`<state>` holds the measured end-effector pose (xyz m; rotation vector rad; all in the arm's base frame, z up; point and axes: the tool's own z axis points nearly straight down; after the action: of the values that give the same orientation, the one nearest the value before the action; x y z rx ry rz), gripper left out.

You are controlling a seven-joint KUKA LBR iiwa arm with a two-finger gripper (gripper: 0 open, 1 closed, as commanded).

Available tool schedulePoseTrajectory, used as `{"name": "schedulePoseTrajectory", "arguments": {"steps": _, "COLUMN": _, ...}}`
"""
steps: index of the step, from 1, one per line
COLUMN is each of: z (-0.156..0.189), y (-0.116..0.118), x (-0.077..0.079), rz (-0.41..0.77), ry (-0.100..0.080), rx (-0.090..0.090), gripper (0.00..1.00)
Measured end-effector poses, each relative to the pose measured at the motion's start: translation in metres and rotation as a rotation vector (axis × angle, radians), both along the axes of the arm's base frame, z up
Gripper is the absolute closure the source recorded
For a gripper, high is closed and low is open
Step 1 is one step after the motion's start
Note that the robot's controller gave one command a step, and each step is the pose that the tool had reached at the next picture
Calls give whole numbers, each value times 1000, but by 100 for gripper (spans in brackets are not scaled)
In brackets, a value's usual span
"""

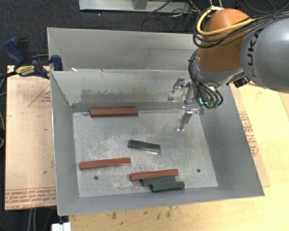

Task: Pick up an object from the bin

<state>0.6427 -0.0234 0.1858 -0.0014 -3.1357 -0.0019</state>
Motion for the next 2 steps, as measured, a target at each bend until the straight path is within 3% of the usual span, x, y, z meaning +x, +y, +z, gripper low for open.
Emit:
{"name": "schedulePoseTrajectory", "arguments": {"steps": 1, "z": 3, "y": 0, "x": 0, "rz": 0, "ry": -3, "rx": 0, "gripper": 0}}
{"name": "schedulePoseTrajectory", "arguments": {"steps": 2, "z": -40, "y": -68, "x": 10, "rz": 250, "ry": -8, "rx": 0, "gripper": 100}}
